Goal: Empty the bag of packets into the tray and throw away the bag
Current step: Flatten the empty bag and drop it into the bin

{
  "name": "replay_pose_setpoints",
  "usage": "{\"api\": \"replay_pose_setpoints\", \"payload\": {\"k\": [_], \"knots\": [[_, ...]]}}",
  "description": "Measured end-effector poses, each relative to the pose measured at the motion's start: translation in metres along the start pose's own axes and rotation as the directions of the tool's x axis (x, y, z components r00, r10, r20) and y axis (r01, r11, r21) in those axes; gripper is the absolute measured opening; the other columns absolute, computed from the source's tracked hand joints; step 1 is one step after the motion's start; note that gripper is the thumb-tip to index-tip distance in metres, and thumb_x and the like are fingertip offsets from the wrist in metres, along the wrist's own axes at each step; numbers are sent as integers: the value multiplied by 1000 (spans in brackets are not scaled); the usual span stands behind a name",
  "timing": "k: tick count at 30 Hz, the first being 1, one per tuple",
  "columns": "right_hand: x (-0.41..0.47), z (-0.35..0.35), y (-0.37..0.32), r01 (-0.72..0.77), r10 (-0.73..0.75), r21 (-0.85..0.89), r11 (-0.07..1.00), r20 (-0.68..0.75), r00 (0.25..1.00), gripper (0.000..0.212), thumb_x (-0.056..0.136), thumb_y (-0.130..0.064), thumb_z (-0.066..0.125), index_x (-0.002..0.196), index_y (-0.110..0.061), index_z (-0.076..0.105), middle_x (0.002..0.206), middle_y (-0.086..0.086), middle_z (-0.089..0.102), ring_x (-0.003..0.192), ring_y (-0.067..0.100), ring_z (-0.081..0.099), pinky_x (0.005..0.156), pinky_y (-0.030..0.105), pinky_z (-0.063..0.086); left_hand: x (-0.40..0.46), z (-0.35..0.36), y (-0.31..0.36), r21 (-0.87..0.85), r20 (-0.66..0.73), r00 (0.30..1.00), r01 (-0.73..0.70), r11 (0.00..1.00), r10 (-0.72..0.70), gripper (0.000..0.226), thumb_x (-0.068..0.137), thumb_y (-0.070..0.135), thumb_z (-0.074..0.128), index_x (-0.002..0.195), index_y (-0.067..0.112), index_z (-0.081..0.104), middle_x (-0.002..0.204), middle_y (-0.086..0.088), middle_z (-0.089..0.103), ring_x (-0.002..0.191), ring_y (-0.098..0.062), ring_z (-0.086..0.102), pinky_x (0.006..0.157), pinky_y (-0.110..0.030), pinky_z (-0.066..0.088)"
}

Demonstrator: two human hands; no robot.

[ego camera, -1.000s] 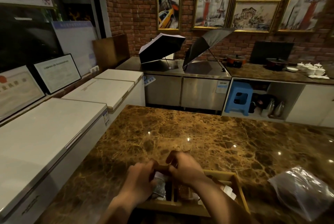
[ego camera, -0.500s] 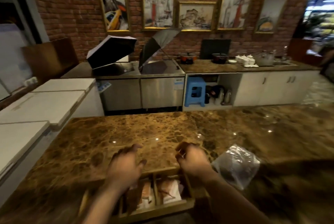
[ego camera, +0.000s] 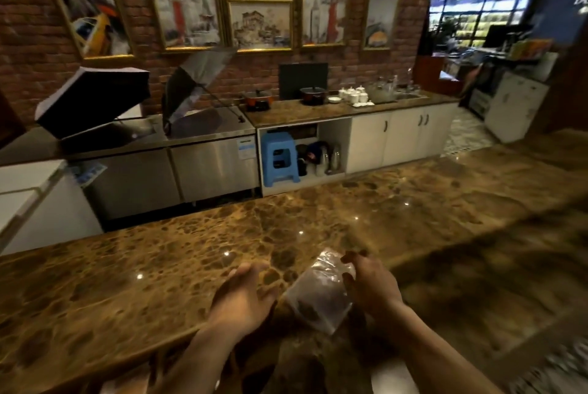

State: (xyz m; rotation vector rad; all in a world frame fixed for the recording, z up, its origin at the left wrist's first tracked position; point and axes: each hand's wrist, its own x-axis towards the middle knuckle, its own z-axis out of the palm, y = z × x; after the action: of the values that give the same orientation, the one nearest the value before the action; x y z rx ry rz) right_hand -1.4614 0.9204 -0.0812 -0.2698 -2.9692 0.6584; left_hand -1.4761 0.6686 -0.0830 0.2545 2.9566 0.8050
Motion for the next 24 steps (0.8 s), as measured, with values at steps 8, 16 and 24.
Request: {"api": "replay_pose_setpoints", "payload": {"k": [8, 16, 24], "knots": [[22, 7, 60, 50, -53, 46, 998, 56, 997, 33, 91, -22, 61, 123, -23, 66, 122, 8, 65, 108, 35, 66, 88, 47, 56, 37, 49, 45, 28, 44, 997, 59, 998, -60, 64, 74, 76, 57, 128, 45, 45, 125, 9, 55, 117, -18, 54, 95, -35, 47], [45, 27, 77, 139, -140, 24, 990, 54, 989, 39, 104, -31, 49, 139, -18, 58, 143, 15, 57, 134, 33, 52, 110, 39, 40, 40, 82, 51, 145, 161, 980, -141, 979, 117, 65, 78, 68, 59, 136, 46, 39, 136, 14, 41, 128, -17, 40, 108, -32, 34], [39, 58, 89, 312, -306, -81, 947, 77, 949, 30, 100, -42, 30, 117, -31, 53, 114, 13, 75, 100, 40, 74, 77, 50, 63, 45, 95, 6, 264, 264, 942, -277, 924, 207, 82, 89, 65, 48, 156, 46, 4, 167, 17, -2, 154, -10, -5, 121, -32, -7]]}}
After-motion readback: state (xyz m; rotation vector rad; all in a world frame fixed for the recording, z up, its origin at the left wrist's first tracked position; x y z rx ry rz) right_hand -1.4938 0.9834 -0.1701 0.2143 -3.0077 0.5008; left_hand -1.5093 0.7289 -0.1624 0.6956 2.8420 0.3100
